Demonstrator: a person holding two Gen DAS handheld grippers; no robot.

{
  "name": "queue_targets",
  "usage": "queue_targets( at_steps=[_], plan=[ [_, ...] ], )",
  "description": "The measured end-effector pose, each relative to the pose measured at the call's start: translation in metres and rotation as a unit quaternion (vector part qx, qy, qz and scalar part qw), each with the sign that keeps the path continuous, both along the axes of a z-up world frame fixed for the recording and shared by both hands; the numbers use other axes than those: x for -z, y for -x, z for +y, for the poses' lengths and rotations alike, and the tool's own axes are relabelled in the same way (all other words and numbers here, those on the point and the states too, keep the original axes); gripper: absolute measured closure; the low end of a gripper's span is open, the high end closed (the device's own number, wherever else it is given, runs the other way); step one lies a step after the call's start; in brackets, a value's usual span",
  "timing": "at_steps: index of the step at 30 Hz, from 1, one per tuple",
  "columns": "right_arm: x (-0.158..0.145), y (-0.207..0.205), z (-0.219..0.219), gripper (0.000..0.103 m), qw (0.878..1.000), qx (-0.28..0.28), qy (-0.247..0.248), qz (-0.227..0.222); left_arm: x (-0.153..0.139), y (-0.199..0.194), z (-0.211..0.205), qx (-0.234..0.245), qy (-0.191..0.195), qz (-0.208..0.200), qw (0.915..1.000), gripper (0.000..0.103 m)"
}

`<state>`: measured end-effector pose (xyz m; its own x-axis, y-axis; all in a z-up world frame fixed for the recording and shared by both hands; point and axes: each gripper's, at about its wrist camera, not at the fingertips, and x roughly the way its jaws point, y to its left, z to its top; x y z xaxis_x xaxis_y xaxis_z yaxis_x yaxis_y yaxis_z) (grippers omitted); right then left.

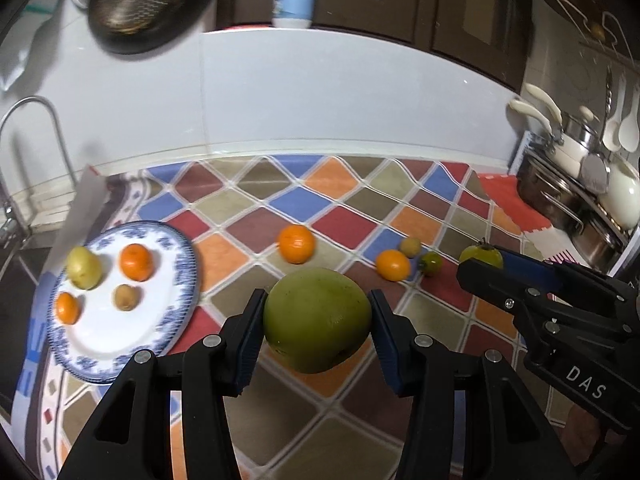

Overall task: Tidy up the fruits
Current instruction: 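Carry the green apple and green tomato over the plate with both grippers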

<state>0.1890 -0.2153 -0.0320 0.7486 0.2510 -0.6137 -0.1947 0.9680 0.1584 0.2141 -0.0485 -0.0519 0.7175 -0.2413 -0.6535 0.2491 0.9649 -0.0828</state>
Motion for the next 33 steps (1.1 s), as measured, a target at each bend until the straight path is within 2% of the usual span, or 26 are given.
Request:
queue_targets(
  at_steps=[17, 24, 33],
  plan=[
    [-0.014, -0.007, 0.094, 0.072, 0.998, -0.056, -0.002, -0.016, -0.021, 0.012, 0.095, -0.050, -0.002, -0.034, 0.9982, 0.054],
    [-0.008, -0.024, 0.134, 0.072, 0.997, -0.077, -0.005, -0.007, -0.015, 0.006, 0.132, -0.073, -0.014, -0.036, 0.9966, 0.054],
    [0.002, -0.050, 0.179, 0.072, 0.994, -0.108, 0.007, 0.005, 0.005, -0.011, 0.169, -0.091, -0.022, -0.019, 0.9954, 0.054]
  ],
)
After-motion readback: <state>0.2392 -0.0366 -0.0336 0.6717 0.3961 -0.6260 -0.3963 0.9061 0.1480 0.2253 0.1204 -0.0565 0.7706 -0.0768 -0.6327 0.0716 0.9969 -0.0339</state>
